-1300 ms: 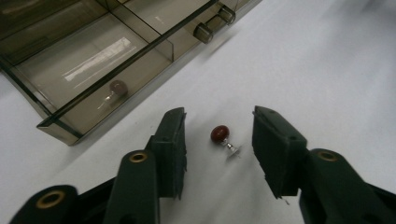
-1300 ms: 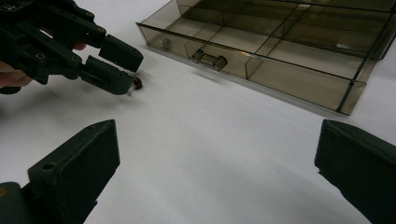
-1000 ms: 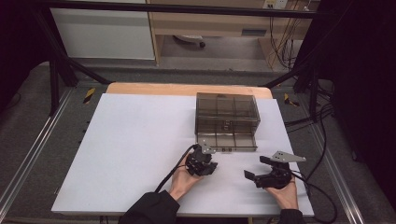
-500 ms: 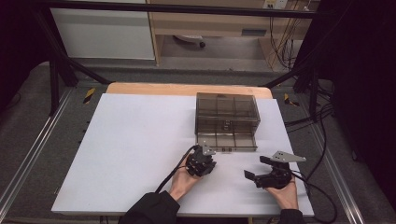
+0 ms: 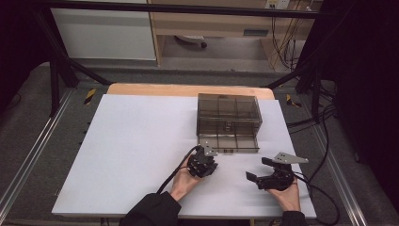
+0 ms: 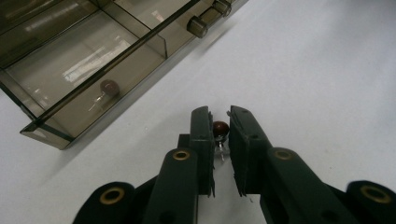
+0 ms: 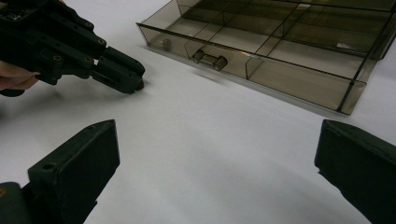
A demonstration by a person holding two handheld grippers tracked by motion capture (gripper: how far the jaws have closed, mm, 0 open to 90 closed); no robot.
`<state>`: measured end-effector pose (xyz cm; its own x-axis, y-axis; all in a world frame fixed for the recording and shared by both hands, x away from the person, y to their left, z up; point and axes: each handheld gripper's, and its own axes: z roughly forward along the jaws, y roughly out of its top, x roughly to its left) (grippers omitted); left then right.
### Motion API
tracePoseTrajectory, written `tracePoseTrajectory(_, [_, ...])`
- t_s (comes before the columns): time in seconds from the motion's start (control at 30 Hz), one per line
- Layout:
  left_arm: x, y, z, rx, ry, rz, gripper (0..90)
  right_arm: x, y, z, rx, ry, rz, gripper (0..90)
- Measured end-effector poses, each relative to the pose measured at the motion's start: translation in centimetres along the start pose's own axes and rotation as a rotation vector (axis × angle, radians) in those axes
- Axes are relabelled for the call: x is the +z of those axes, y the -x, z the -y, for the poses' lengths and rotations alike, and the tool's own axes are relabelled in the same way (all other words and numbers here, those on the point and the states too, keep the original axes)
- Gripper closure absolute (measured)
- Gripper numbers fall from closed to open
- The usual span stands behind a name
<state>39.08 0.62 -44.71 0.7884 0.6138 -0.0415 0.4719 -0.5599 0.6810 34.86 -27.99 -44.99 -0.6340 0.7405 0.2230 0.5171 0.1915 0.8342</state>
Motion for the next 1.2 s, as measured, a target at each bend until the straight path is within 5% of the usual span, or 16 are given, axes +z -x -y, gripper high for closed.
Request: tracePoseTrajectory(1.2, [-3.7, -1.9, -0.6, 0.002, 0.039, 0.018, 82.0, 0.0, 0.0, 0.0, 0.001, -0.001, -0.001, 0.6])
